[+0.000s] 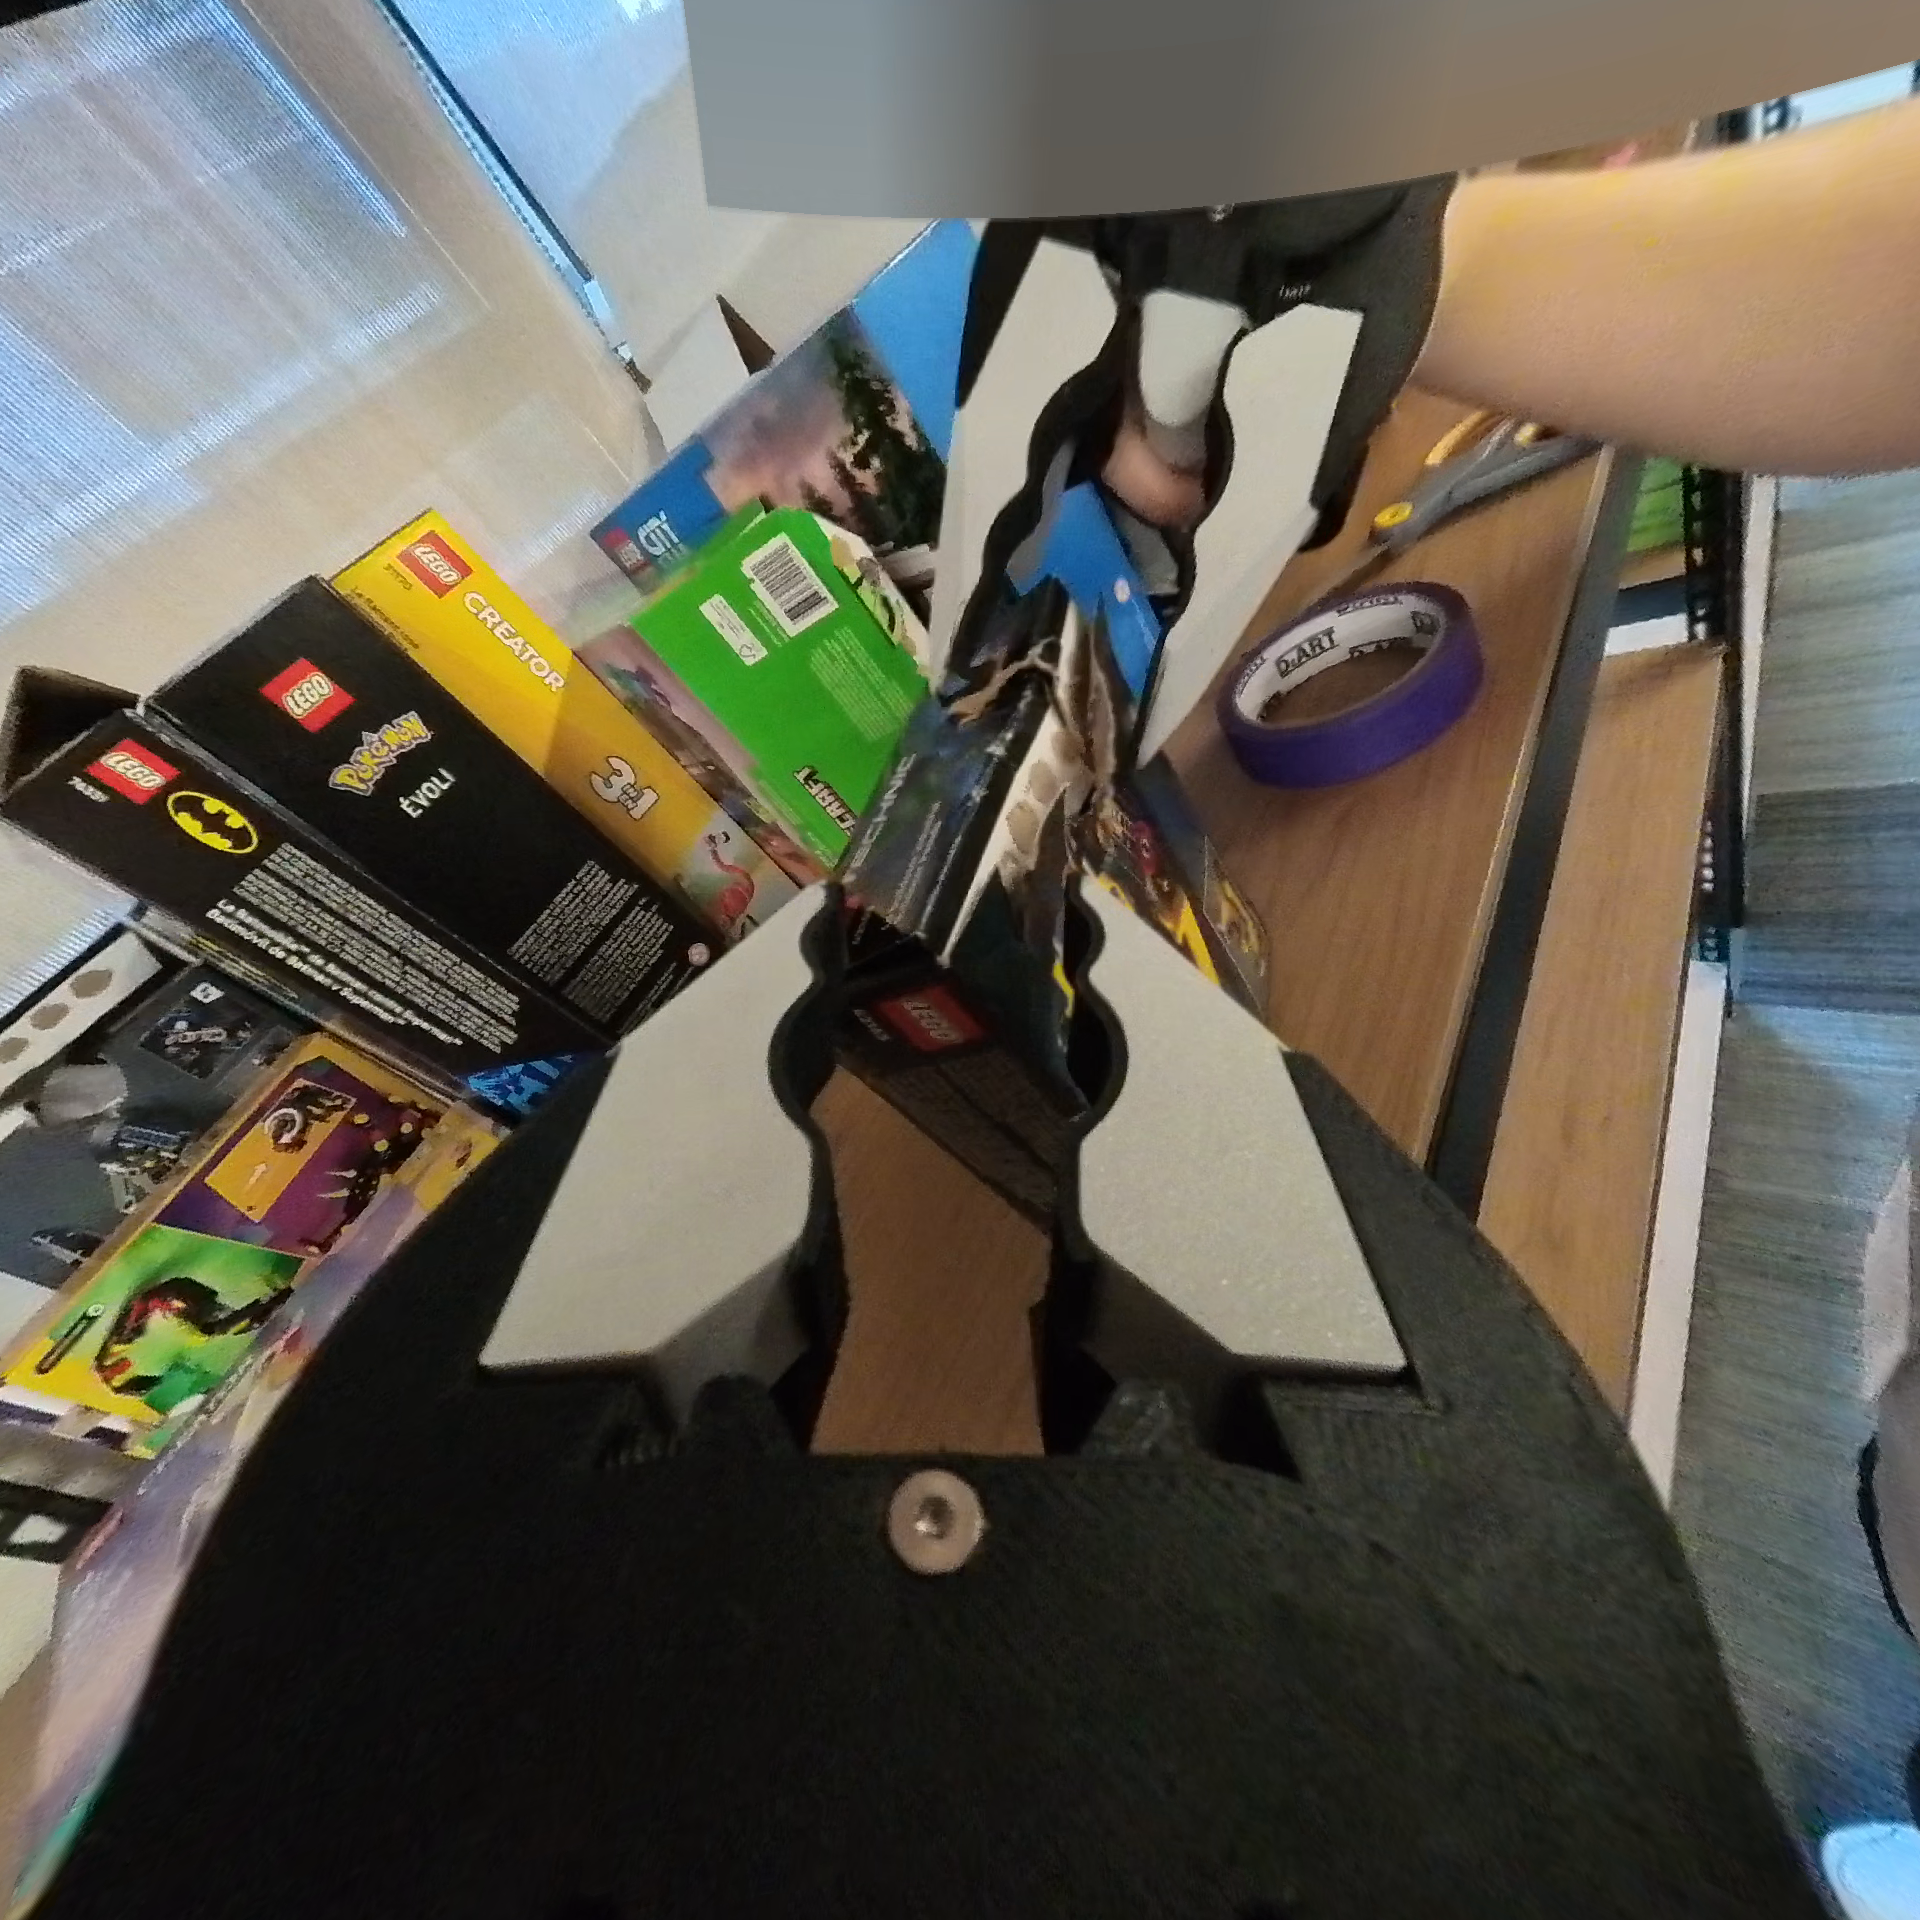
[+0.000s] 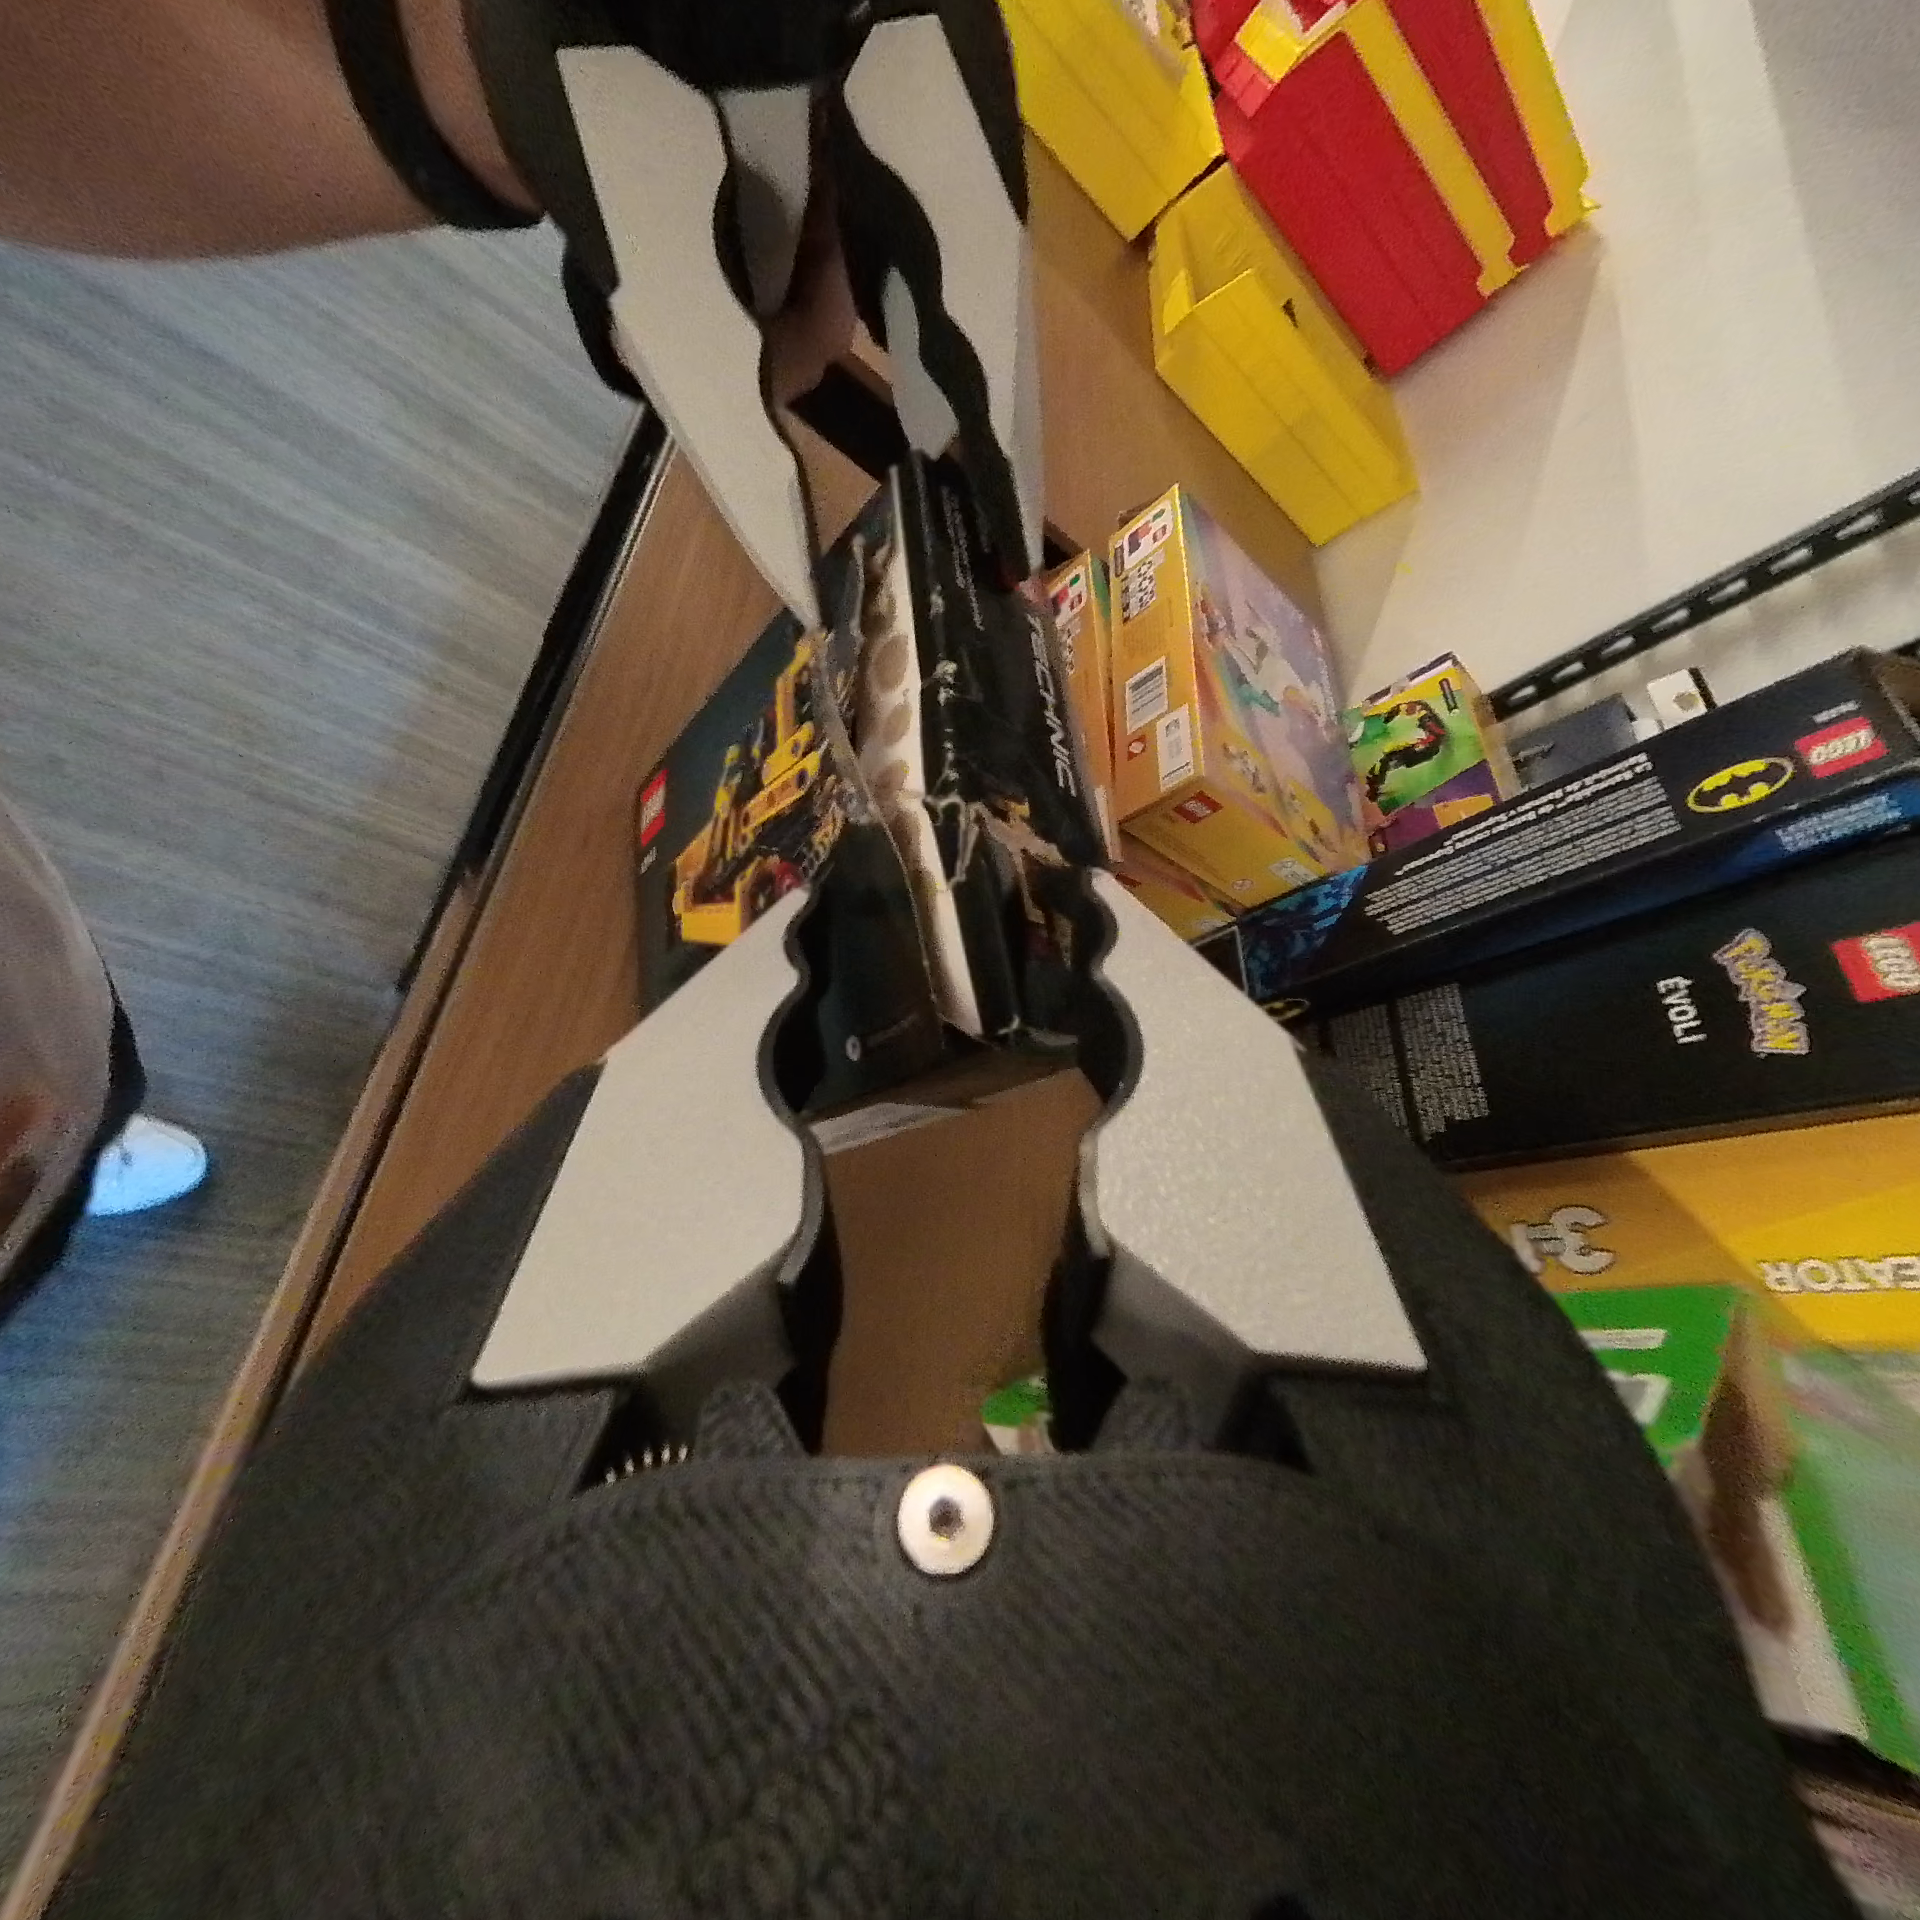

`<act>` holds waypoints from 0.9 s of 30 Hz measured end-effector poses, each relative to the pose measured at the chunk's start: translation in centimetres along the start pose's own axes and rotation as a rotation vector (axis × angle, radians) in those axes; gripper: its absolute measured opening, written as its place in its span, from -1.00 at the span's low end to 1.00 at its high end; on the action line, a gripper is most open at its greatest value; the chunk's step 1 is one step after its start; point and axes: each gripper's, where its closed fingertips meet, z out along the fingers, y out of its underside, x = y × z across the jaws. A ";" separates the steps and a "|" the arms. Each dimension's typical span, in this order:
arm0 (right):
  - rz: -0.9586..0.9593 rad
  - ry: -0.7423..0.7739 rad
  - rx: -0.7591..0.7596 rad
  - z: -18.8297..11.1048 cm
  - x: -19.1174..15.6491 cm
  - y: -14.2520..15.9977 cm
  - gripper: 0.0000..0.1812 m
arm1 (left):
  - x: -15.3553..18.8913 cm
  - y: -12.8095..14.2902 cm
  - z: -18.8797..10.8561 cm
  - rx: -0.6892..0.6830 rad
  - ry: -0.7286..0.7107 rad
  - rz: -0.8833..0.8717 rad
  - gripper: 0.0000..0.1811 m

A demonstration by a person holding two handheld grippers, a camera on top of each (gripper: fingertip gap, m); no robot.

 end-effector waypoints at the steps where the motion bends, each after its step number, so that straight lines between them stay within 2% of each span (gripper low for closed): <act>1: 0.026 0.009 0.023 0.1 0.1 -0.1 -0.50 | 0.0 0.0 0.0 0.003 0.000 -0.006 -0.57; 9: 0.067 0.132 0.113 -0.1 0.5 -0.4 -0.55 | -0.4 0.2 0.1 0.055 -0.047 -0.001 -0.66; 13: 0.004 0.178 0.151 -0.8 0.3 -1.1 -0.71 | -0.4 0.2 -0.1 0.090 -0.067 -0.006 -0.65; 17: 0.020 0.190 0.102 -0.2 0.4 -0.3 -0.61 | -0.3 0.1 -0.3 0.121 -0.068 -0.015 -0.67; 22: 0.057 0.196 0.156 -0.5 0.3 -0.3 -0.66 | -0.2 -0.1 -0.4 0.122 -0.075 -0.001 -0.66; 24: 0.063 0.194 0.160 -0.7 0.4 -0.1 -0.65 | 0.0 -1.2 -0.8 0.140 -0.050 -0.018 -0.68; 27: 0.057 0.168 0.165 -0.5 0.0 -0.3 -0.59 | -0.1 -4.0 -1.6 0.194 0.047 -0.151 -0.61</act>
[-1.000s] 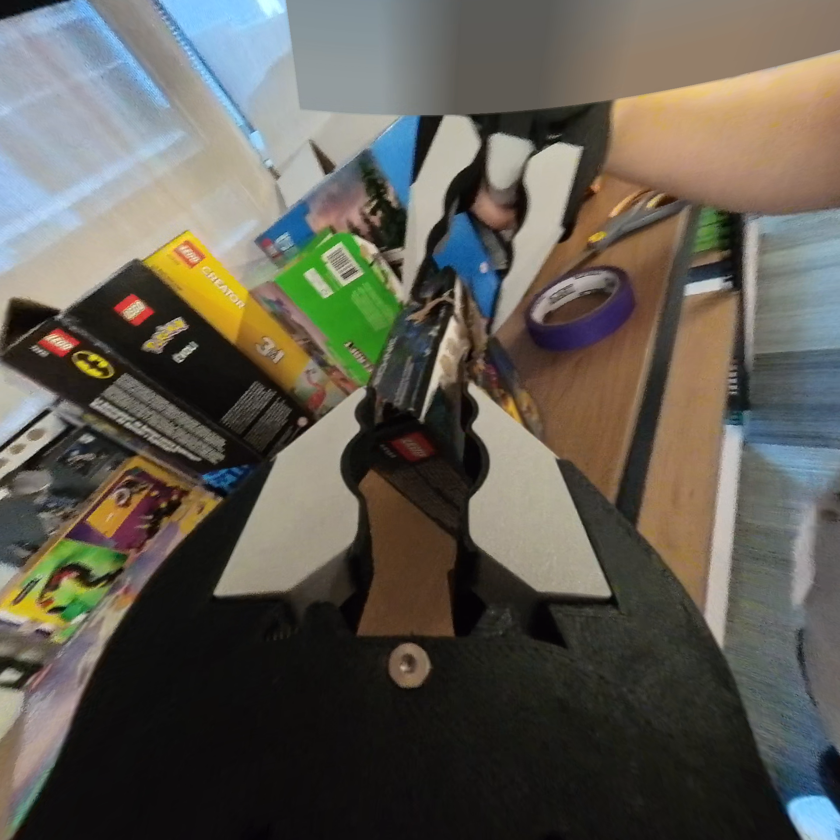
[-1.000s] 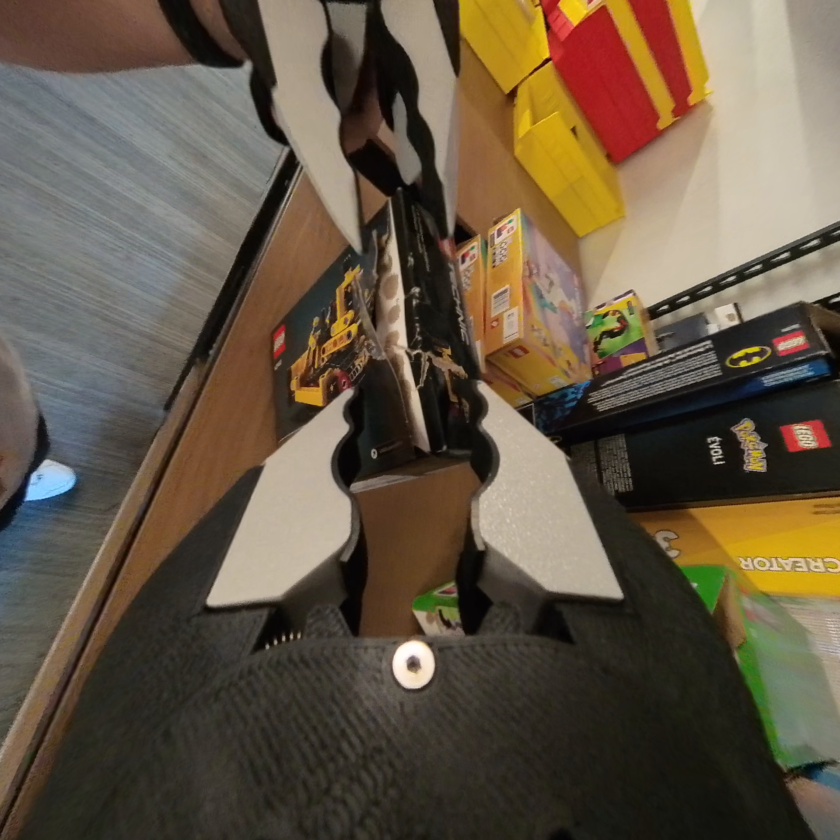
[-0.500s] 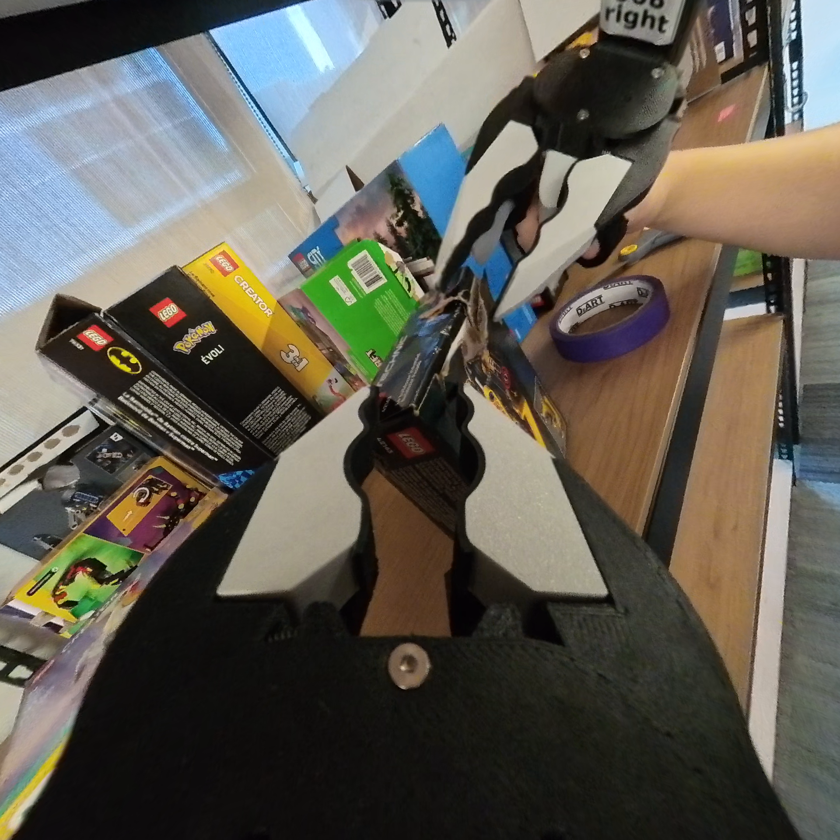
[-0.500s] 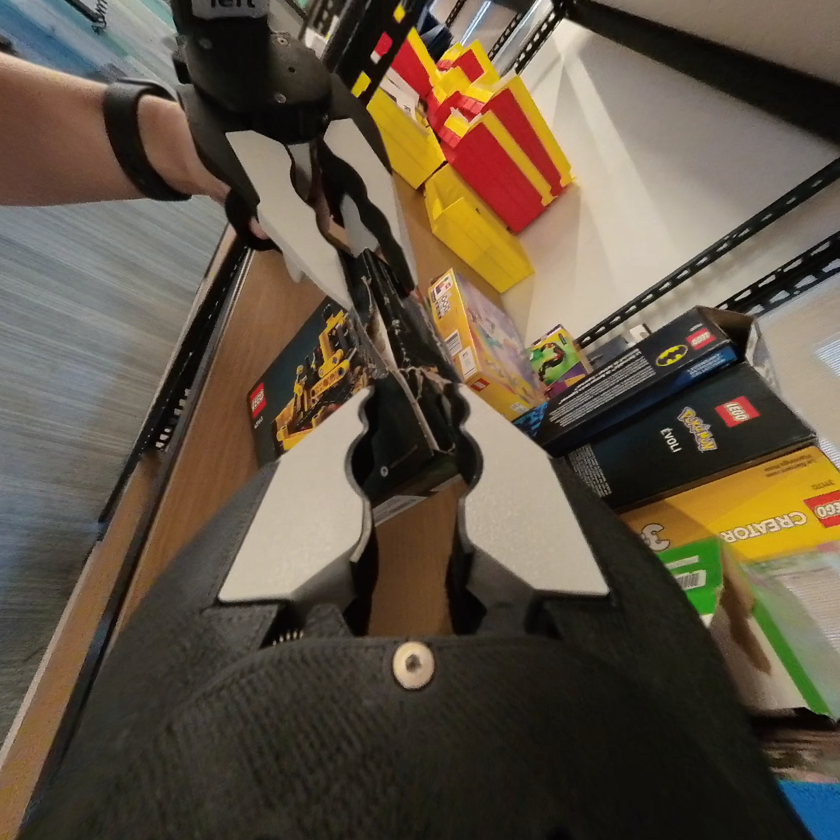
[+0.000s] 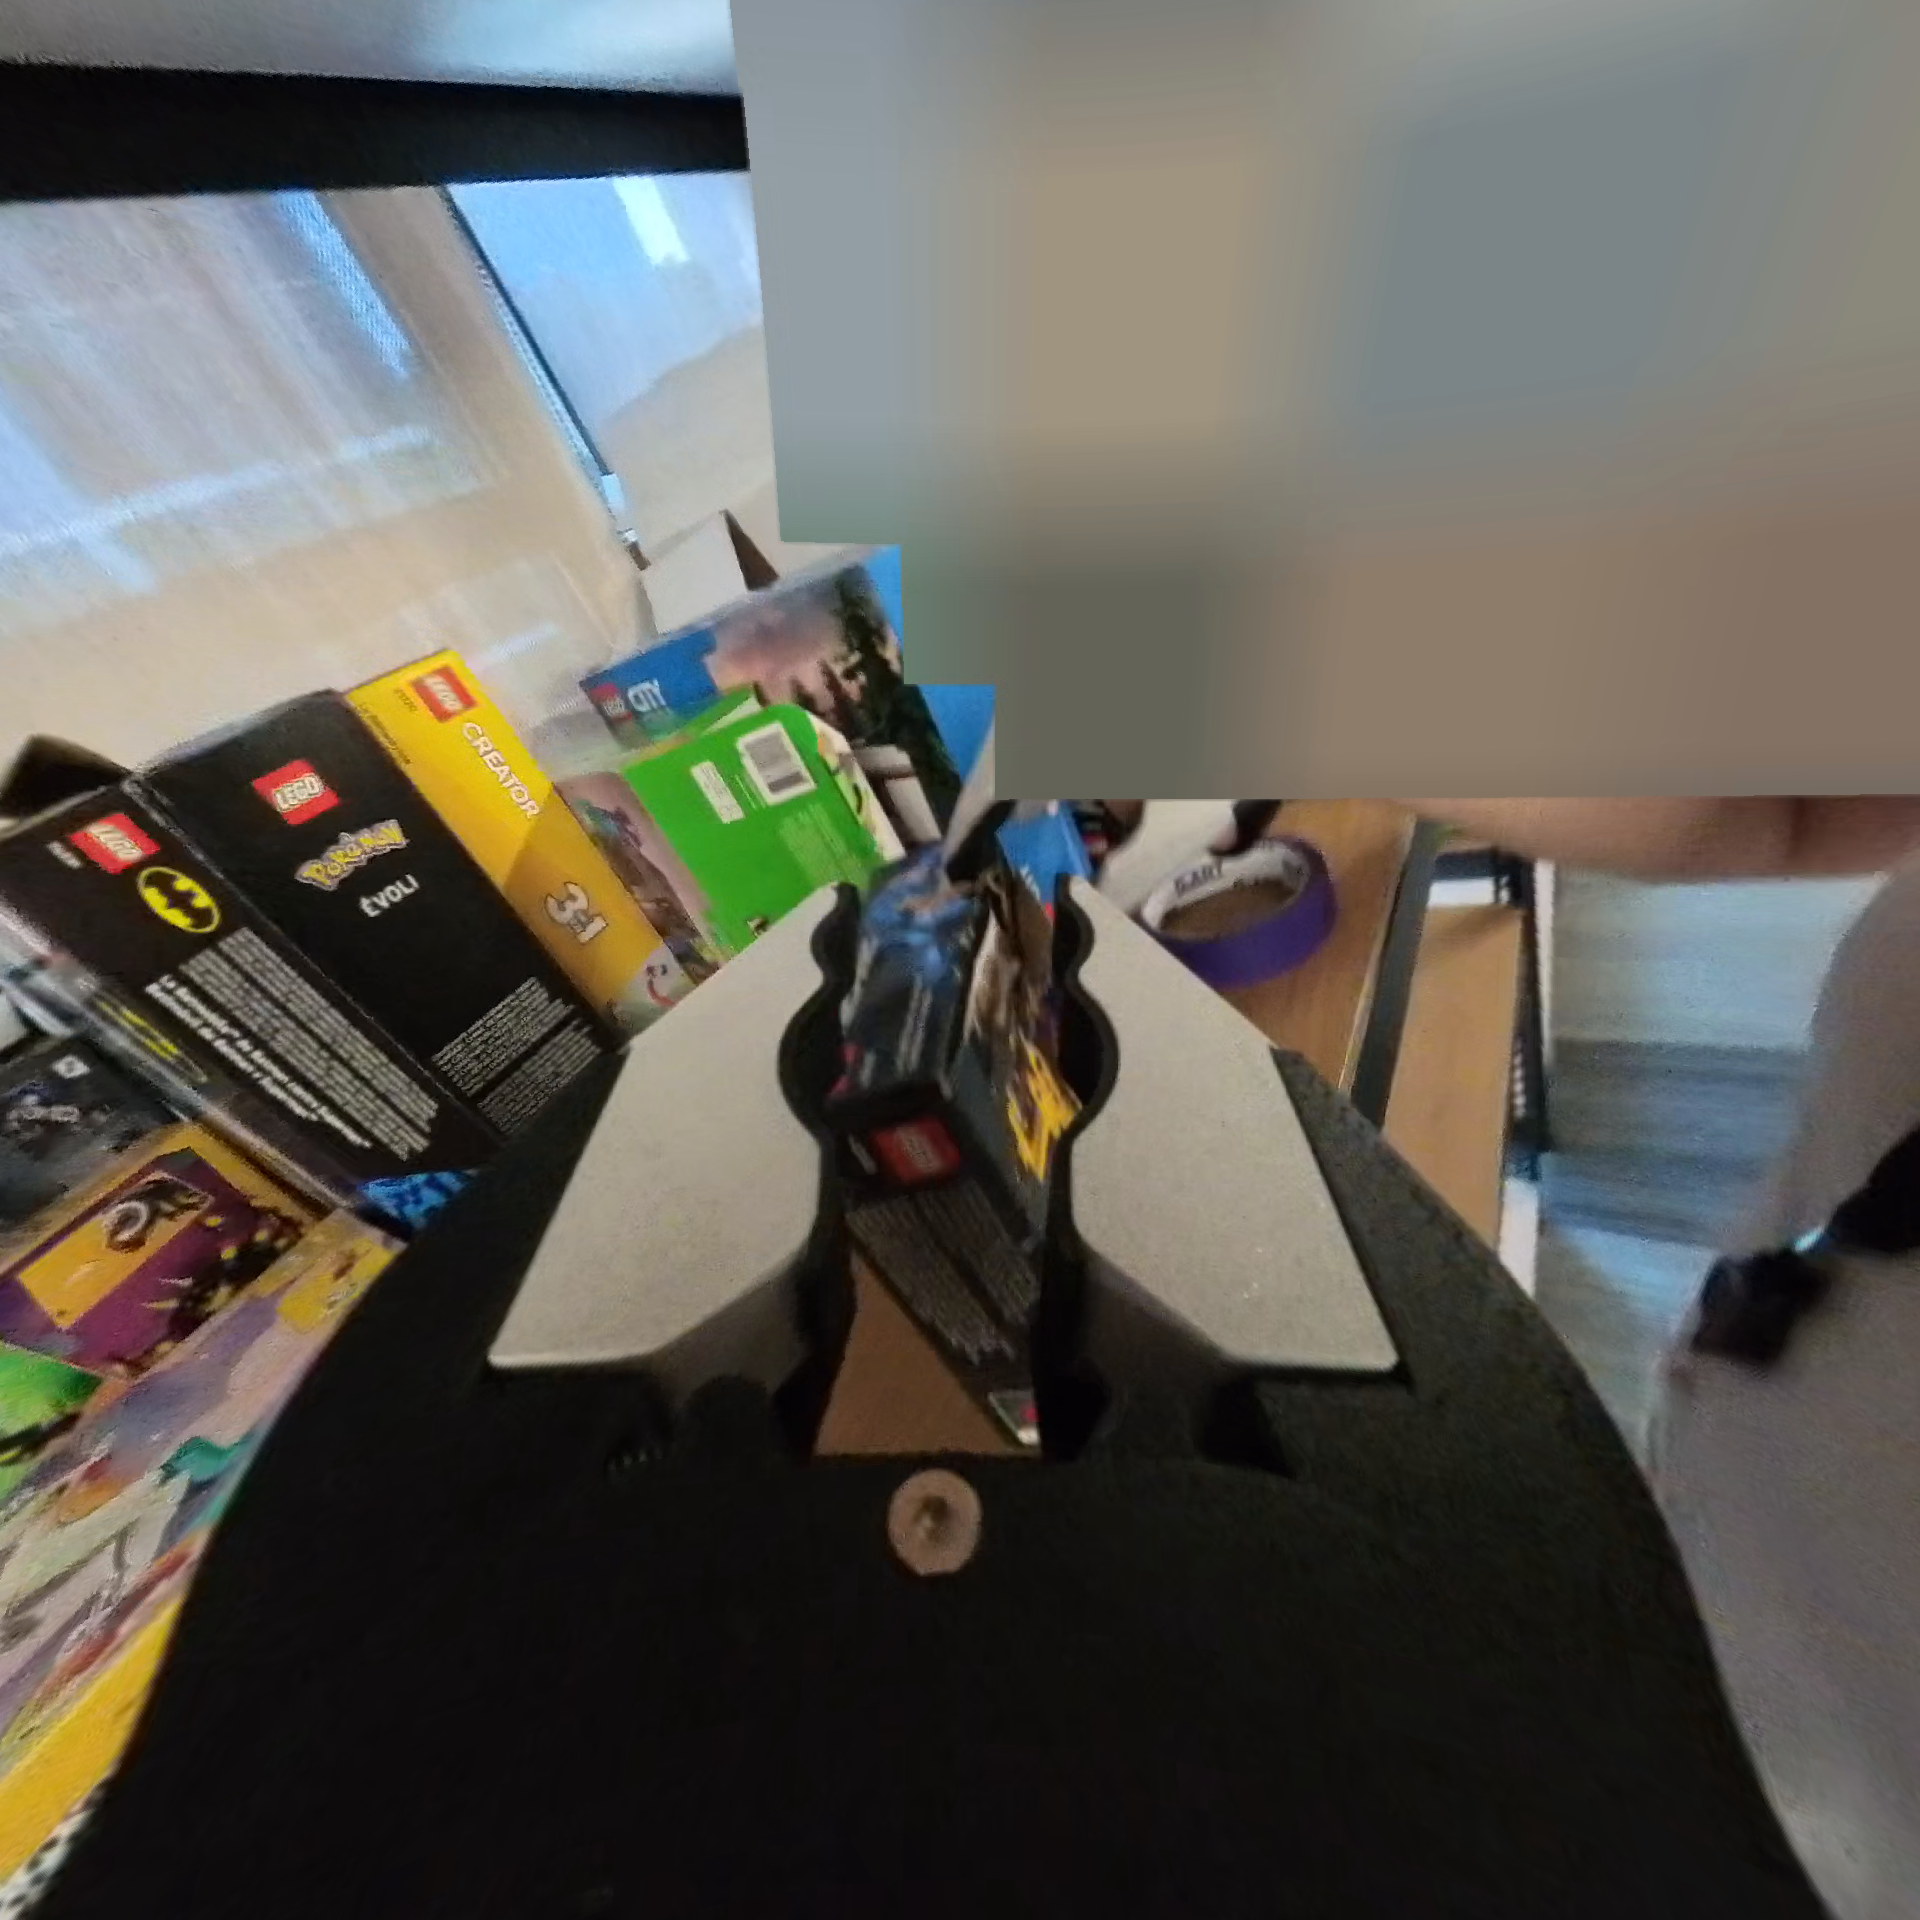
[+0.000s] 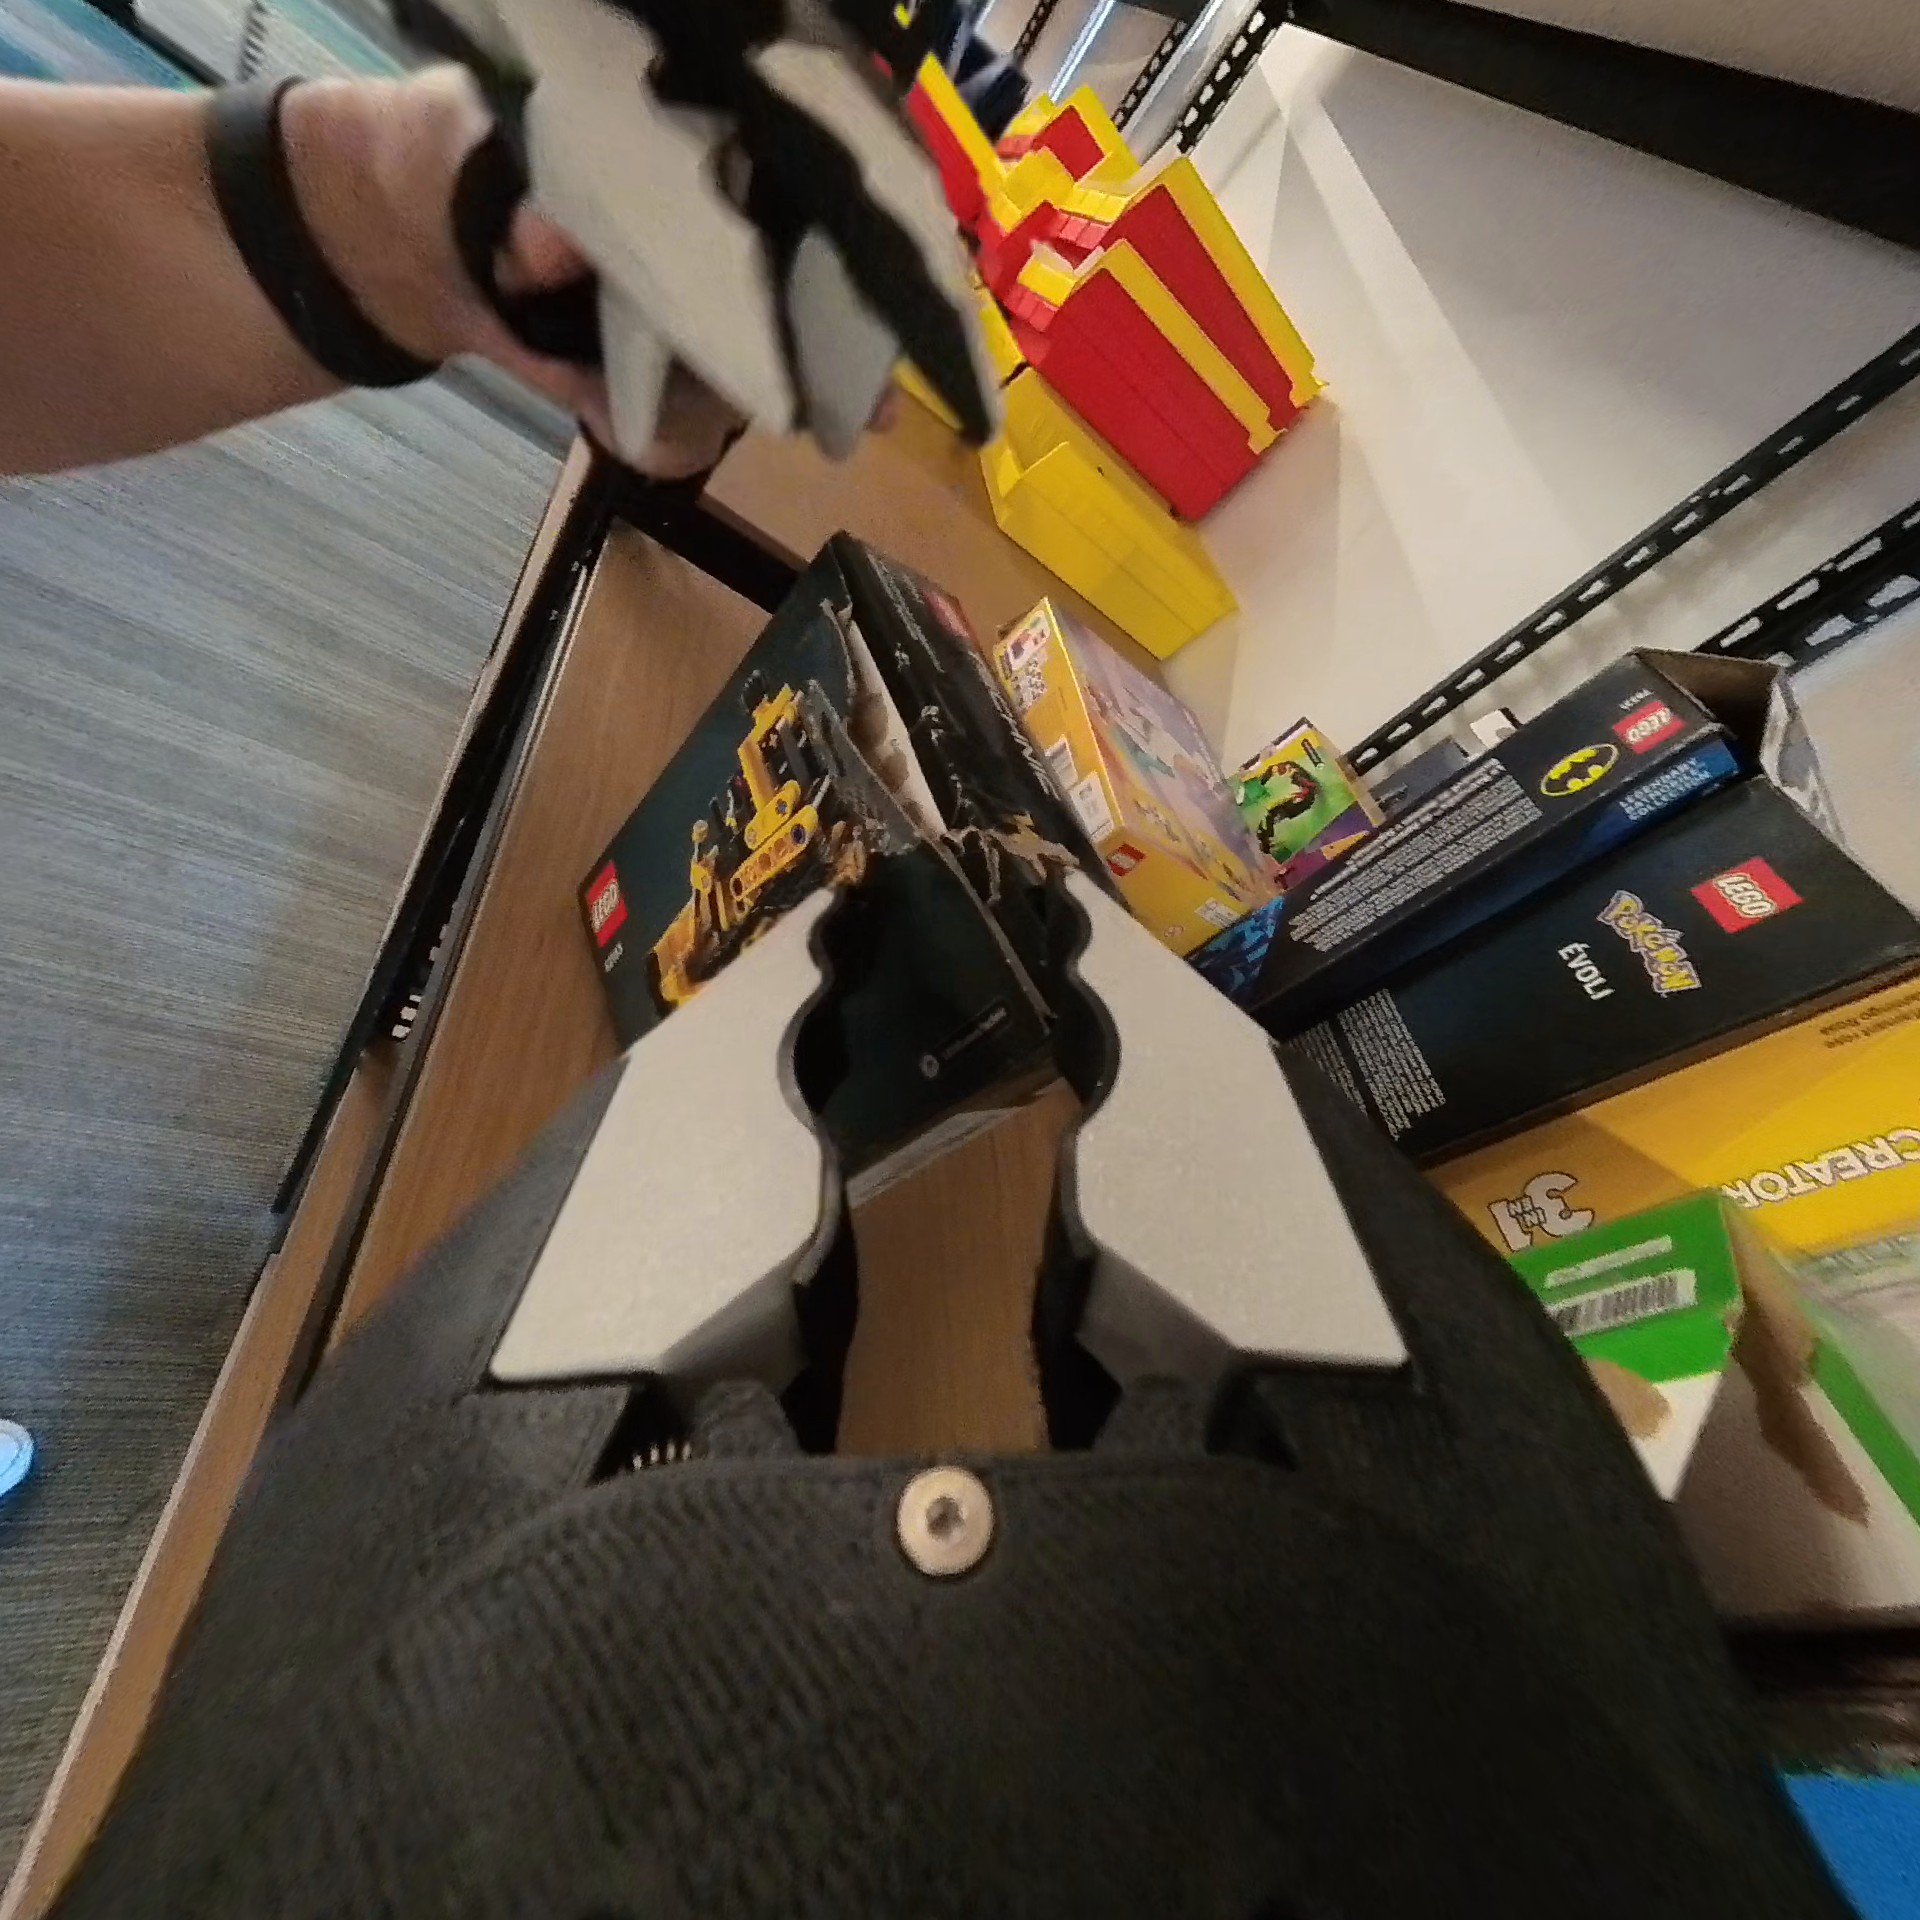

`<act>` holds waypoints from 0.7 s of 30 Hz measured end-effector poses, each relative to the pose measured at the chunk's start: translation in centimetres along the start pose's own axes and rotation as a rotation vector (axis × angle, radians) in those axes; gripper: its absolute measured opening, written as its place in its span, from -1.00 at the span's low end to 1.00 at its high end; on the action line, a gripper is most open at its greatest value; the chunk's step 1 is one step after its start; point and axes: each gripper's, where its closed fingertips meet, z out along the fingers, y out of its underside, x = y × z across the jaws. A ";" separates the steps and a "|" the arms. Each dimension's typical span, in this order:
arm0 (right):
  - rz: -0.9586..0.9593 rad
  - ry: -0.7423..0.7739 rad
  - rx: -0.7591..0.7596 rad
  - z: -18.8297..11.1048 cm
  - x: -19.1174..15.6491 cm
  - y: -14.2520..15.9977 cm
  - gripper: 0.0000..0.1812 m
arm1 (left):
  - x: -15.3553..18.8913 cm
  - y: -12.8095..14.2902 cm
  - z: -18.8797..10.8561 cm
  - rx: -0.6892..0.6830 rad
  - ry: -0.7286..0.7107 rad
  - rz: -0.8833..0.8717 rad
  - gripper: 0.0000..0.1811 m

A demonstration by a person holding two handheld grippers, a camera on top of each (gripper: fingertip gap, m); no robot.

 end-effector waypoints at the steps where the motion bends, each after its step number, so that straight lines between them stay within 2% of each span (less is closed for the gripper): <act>1: 0.006 -0.010 0.001 0.1 -0.1 -0.1 -0.56 | -0.5 -0.8 0.2 -0.003 -0.001 -0.037 -0.61; 3: 0.006 -0.015 0.006 0.2 -0.2 -0.2 -0.55 | -1.4 -0.9 1.2 -0.086 0.006 -0.072 -0.56; 6: 0.018 -0.024 0.014 0.1 -0.2 -0.2 -0.56 | -2.1 1.3 3.6 -0.315 0.016 -0.021 -0.52; 10: 0.018 -0.019 0.018 0.0 -0.3 -0.2 -0.55 | -1.7 3.6 5.2 -0.495 0.060 0.034 -0.51; 16: -0.009 -0.017 0.020 0.0 -0.5 -0.4 -0.54 | -1.5 3.8 5.0 -0.534 0.133 -0.085 -0.54; 19: -0.005 -0.025 0.018 0.0 -0.5 -0.3 -0.52 | -0.9 2.8 4.8 -0.508 0.163 -0.100 -0.51; 21: -0.002 -0.030 0.028 0.0 -0.5 -0.4 -0.52 | -1.2 3.2 4.8 -0.544 0.138 -0.072 -0.47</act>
